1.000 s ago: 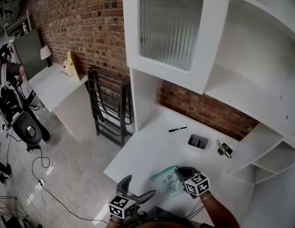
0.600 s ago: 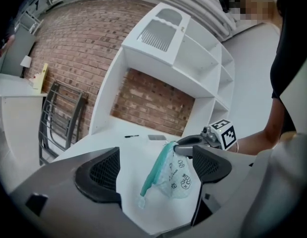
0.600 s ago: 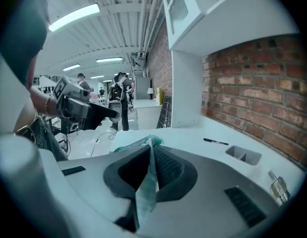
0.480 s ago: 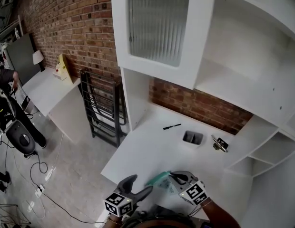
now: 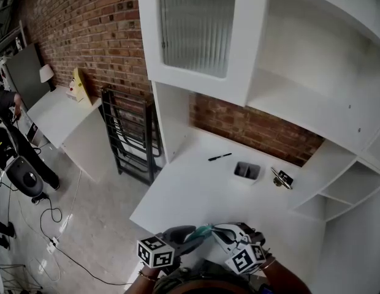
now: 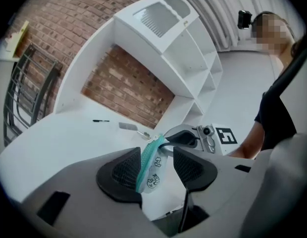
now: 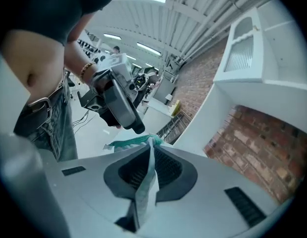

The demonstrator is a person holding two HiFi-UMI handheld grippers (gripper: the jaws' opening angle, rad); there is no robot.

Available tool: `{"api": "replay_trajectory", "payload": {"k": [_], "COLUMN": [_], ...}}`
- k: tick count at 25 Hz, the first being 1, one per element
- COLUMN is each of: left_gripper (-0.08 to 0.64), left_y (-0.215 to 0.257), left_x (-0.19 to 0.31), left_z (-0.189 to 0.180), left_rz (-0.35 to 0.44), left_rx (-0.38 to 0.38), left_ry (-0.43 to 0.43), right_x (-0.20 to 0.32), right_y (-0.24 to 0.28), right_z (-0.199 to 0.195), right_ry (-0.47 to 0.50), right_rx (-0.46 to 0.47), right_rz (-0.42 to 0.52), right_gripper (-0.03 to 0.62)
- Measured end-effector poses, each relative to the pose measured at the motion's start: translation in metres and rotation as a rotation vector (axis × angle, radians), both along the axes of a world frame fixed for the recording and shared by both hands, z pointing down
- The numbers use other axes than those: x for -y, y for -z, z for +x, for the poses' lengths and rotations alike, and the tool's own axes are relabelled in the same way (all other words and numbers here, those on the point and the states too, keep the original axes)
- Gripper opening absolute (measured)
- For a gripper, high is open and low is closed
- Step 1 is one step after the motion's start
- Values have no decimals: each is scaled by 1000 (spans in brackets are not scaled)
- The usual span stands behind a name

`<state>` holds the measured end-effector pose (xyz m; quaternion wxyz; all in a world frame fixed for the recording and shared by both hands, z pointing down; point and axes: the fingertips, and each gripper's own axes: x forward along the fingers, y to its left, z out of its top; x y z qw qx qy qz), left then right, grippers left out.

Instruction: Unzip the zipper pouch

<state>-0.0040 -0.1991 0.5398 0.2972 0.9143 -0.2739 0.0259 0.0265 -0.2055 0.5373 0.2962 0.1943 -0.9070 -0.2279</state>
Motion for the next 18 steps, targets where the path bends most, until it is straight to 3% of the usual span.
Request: {"api": "replay_trajectory", "payload": {"k": [3, 8, 18], "left_gripper": [202, 193, 112], "left_y": [0, -3, -4], "left_x": [-1, -10, -20], "left_z": [1, 13, 33], "left_rz": [-52, -27, 0], "left_rx": [-36, 51, 96], "left_ry": [1, -84, -144], "right_x": [-12, -26, -36], "right_y": [5, 3, -4], "right_z": [-5, -7, 11], "right_ry": [41, 86, 66], "right_rx": [-29, -106, -181], "right_rz": [55, 143, 211], "right_gripper": [21, 21, 21]}}
